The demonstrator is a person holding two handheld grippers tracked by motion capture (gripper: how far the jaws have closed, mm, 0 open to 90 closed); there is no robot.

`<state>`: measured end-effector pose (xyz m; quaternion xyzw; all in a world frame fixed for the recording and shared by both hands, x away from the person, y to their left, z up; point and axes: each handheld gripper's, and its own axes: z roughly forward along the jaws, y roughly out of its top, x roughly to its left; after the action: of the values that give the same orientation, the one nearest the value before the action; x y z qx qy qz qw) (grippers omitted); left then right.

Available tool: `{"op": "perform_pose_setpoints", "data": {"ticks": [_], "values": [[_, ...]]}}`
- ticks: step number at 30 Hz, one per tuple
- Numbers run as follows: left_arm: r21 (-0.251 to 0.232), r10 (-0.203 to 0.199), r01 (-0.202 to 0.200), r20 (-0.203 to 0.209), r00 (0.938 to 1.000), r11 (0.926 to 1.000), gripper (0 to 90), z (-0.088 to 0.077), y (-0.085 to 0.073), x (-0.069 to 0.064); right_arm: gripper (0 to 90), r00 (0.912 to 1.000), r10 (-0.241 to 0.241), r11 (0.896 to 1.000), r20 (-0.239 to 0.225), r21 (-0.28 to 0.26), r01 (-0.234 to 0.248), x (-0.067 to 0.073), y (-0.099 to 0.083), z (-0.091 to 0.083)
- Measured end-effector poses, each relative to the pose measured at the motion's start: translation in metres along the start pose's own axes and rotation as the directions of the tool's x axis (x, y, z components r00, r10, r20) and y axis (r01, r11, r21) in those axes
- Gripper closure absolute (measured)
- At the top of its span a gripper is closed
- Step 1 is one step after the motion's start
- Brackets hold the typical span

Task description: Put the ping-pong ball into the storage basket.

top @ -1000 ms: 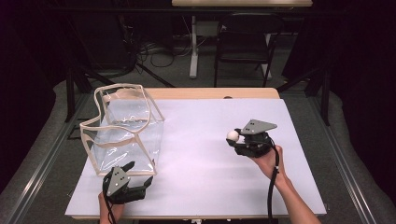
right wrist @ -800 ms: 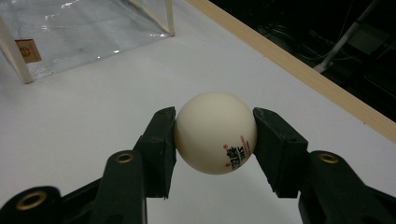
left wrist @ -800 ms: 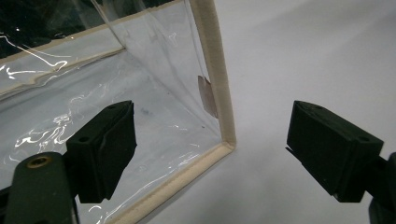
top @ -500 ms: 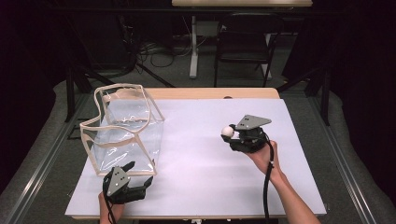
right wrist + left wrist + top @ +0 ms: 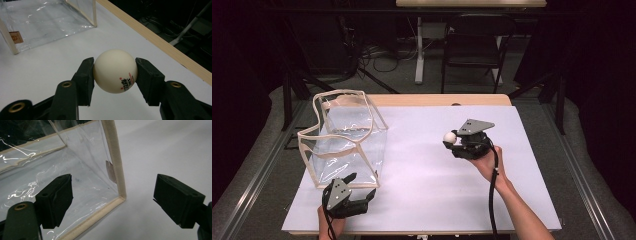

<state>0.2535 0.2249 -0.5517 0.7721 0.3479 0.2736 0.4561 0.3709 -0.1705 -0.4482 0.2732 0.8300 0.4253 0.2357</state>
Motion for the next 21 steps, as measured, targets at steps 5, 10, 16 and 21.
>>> {"op": "perform_pose_setpoints", "data": {"ticks": [5, 10, 16, 21], "values": [[0.002, 0.003, -0.003, 0.001, 1.0000, 1.0000, 15.9, 0.000, 0.000, 0.000, 51.0, 1.0000, 0.002, 1.000, -0.006, -0.005, -0.002, 0.000, 0.003, 0.005], [0.001, -0.001, 0.001, 0.001, 1.0000, 1.0000, 15.9, 0.000, 0.000, 0.000, 51.1, 0.9999, 0.000, 1.000, -0.011, -0.004, 0.000, 0.000, 0.006, 0.009], [0.002, 0.001, -0.001, 0.001, 1.0000, 1.0000, 15.9, 0.000, 0.000, 0.000, 51.0, 0.9999, 0.005, 1.000, -0.013, -0.009, -0.005, -0.001, 0.008, 0.013], [0.001, -0.002, 0.002, 0.003, 1.0000, 1.0000, 15.9, 0.001, 0.000, 0.000, 51.0, 0.9999, 0.002, 1.000, -0.015, -0.013, -0.002, -0.002, 0.011, 0.015]]}}
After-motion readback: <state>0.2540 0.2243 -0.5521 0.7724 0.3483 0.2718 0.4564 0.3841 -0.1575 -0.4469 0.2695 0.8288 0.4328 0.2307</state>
